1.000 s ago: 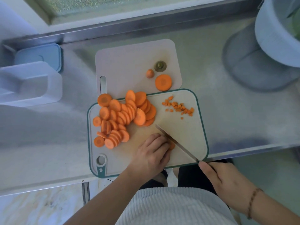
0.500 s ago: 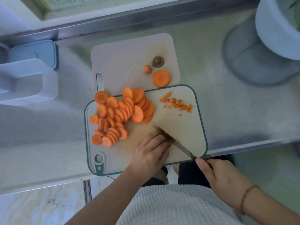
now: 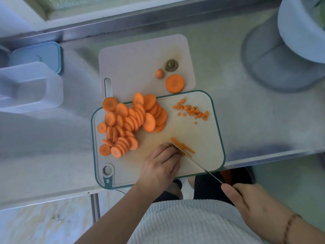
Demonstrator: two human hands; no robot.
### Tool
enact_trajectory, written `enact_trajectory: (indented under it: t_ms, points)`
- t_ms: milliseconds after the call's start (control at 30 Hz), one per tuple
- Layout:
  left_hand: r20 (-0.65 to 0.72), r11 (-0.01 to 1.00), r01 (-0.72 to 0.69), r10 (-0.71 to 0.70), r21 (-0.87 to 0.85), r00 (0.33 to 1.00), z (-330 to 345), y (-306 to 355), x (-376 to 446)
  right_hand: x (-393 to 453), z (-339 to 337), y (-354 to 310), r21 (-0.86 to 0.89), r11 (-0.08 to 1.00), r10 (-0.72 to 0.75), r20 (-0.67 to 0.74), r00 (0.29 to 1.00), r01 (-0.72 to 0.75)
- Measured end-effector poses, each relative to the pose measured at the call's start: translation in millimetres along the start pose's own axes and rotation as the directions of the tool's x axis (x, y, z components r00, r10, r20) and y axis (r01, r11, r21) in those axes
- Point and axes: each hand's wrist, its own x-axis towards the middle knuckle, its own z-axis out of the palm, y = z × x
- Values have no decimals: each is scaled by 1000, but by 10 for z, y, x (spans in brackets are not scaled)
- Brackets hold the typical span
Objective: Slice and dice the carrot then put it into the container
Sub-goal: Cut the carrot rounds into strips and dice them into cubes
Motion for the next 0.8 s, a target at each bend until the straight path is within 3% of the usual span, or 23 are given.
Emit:
enact_trajectory:
  t_ms: [333, 633, 800]
  points:
    - [8, 998, 16, -16, 62, 1000, 2, 15, -6, 165, -3, -120, 104, 985, -128, -70, 989, 135]
    - [-18, 999, 18, -18, 36, 1000, -2, -11, -44, -21, 14, -31, 36, 999, 12, 4, 1000, -12]
    - [-49, 999, 47, -47, 9, 998, 23, 18, -57, 60, 174, -114, -36, 999, 16, 23, 1000, -15]
